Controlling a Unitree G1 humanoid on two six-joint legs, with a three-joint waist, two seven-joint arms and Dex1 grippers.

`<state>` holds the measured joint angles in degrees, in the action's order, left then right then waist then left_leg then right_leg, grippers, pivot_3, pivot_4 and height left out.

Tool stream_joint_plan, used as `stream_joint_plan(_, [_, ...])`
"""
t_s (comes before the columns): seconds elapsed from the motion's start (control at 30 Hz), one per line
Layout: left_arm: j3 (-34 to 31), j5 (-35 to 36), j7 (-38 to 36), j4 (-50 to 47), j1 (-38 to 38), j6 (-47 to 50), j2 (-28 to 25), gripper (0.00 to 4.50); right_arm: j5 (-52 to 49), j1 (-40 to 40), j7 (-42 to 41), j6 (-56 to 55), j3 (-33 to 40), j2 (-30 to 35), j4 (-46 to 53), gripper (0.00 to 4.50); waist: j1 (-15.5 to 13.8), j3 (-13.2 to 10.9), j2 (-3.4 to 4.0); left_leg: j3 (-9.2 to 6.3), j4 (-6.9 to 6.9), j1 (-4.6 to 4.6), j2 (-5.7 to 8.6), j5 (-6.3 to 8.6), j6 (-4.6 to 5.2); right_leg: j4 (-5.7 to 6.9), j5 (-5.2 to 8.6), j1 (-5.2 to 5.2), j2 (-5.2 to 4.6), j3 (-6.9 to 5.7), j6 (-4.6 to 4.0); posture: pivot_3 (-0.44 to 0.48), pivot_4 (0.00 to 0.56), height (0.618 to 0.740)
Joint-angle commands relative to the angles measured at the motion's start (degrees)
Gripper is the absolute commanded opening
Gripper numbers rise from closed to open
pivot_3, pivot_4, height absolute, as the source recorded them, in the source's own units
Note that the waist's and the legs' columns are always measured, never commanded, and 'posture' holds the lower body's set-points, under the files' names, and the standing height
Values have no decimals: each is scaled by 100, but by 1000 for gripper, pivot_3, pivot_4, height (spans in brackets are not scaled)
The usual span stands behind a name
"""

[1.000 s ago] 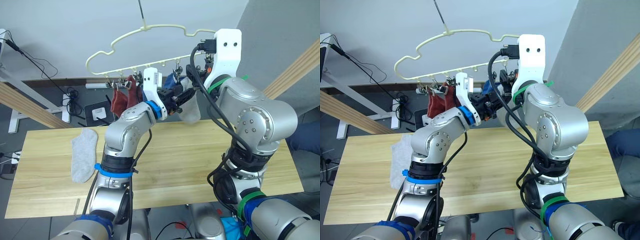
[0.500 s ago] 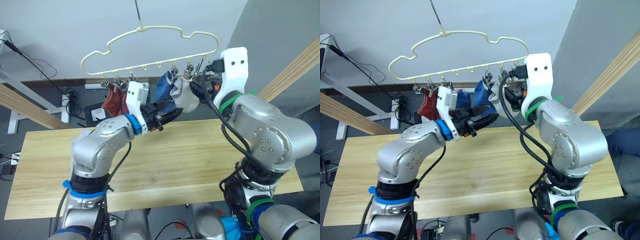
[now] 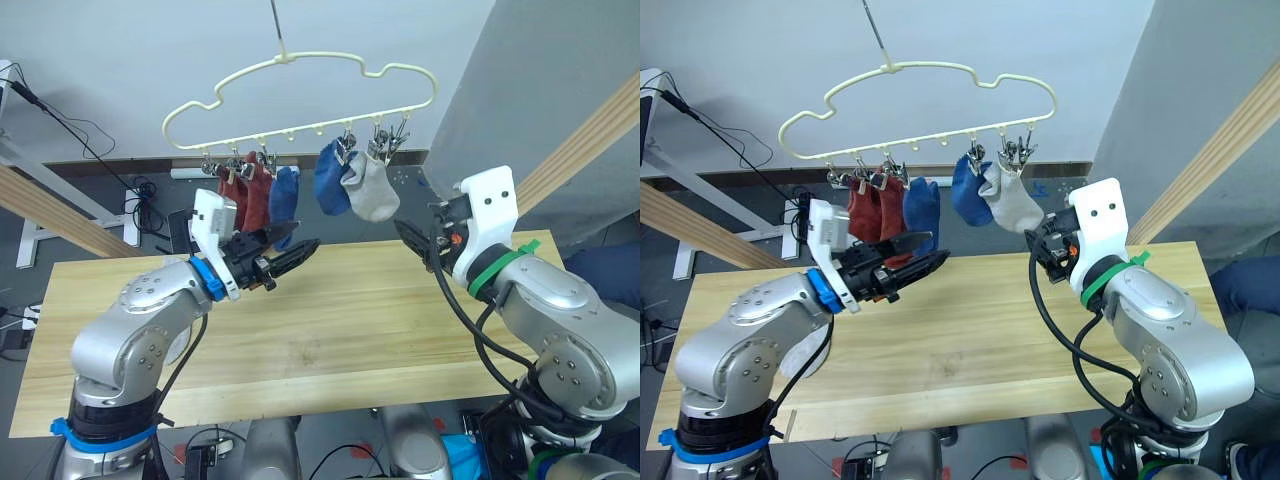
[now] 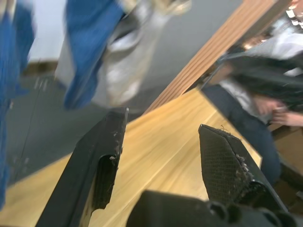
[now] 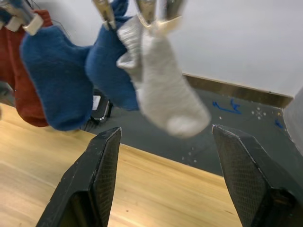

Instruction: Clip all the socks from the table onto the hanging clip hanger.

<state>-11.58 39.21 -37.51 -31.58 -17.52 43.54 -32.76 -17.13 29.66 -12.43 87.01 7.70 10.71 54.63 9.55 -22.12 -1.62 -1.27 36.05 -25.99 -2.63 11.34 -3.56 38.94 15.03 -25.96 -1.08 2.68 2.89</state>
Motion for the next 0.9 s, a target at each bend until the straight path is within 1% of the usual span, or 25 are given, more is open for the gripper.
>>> stream_joint_plan(0.03, [-186, -20, -195, -369, 23, -411, -252, 2750, -41, -313, -19, -328, -6, 94, 241, 3165, -11, 16, -2, 1, 0, 0, 1, -1, -1, 0, 0, 0, 0, 1, 0, -254, 306, 740])
stream_joint_plan(0.07, [-313, 120, -232, -429, -27, -397, -354, 2750, -10, -411, 21, -401, -17, 90, 215, 3165, -21, 34, -7, 1, 0, 0, 1, -2, -3, 1, 0, -1, 0, 1, 0, -254, 306, 740])
stream_joint_plan(0.13, [-493, 287, -490, -547, -80, -506, -638, 2750, 58, -517, 117, -571, -32, 61, 99, 3165, -23, 54, -25, -3, 0, 0, 0, -2, -4, 3, -3, 0, 0, -3, -4, -230, 288, 740])
stream_joint_plan(0.17, [-586, 386, -592, -578, -118, -582, -727, 2750, 78, -514, 146, -654, -41, 66, 23, 3165, -22, 68, -27, -2, 0, -1, -1, -4, -7, 3, -14, -1, 1, -2, -23, -223, 283, 740])
stream_joint_plan(0.27, [-709, 797, -737, -483, -350, -418, -1004, 2750, 127, -324, 285, -817, -85, 27, -205, 3165, -35, 93, -37, -3, 1, 1, 0, -7, -12, 5, -14, 0, 1, -4, -23, -218, 282, 740])
stream_joint_plan(0.43, [-653, 1249, -596, -385, -760, -285, -1064, 2750, 192, 29, 570, -903, -159, -116, -400, 3165, -69, 115, -47, -5, 4, 1, 1, -11, -16, 8, -18, 1, 2, -4, -23, -217, 283, 740])
stream_joint_plan(0.53, [-659, 1648, -533, -378, -969, -151, -1082, 2750, 246, 269, 749, -862, -175, -254, -438, 3165, -87, 119, -48, -7, 4, 0, 0, -12, -16, 10, -20, 2, 2, -7, -27, -230, 294, 740])
stream_joint_plan(0.63, [-540, 1564, -718, -264, -1005, -142, -1265, 2750, 365, 556, 957, -882, -264, -366, -518, 3165, -95, 119, -48, -7, 4, 0, -1, -12, -16, 12, -24, 1, 2, -8, -33, -239, 300, 740])
stream_joint_plan(0.77, [-441, 1547, -701, -165, -1071, -188, -1297, 2750, 449, 759, 1118, -928, -304, -374, -616, 3165, -125, 120, -48, -10, 5, 0, -1, -12, -16, 14, -26, 2, 2, -12, -35, -244, 302, 740])
stream_joint_plan(0.8, [-423, 1531, -706, -147, -1078, -199, -1304, 2789, 469, 791, 1150, -935, -316, -380, -636, 2806, -129, 120, -48, -10, 5, 0, -1, -12, -16, 14, -26, 2, 2, -12, -36, -244, 302, 740])
stream_joint_plan(0.83, [-411, 1519, -711, -136, -1079, -208, -1312, 2789, 483, 807, 1168, -933, -323, -390, -648, 2636, -132, 121, -48, -9, 5, 0, 0, -12, -16, 14, -26, 2, 1, -11, -36, -244, 302, 740])
stream_joint_plan(0.87, [-384, 1493, -719, -131, -1081, -229, -1309, 2789, 477, 830, 1160, -934, -319, -412, -663, 2198, -132, 121, -48, -10, 6, 0, -1, -12, -16, 14, -27, 2, 1, -12, -37, -247, 303, 740])
stream_joint_plan(0.9, [-368, 1510, -700, -132, -1098, -225, -1292, 2789, 453, 867, 1144, -908, -299, -453, -686, 1971, -133, 120, -48, -10, 6, 0, -1, -12, -16, 14, -27, 2, 1, -12, -37, -246, 307, 740])
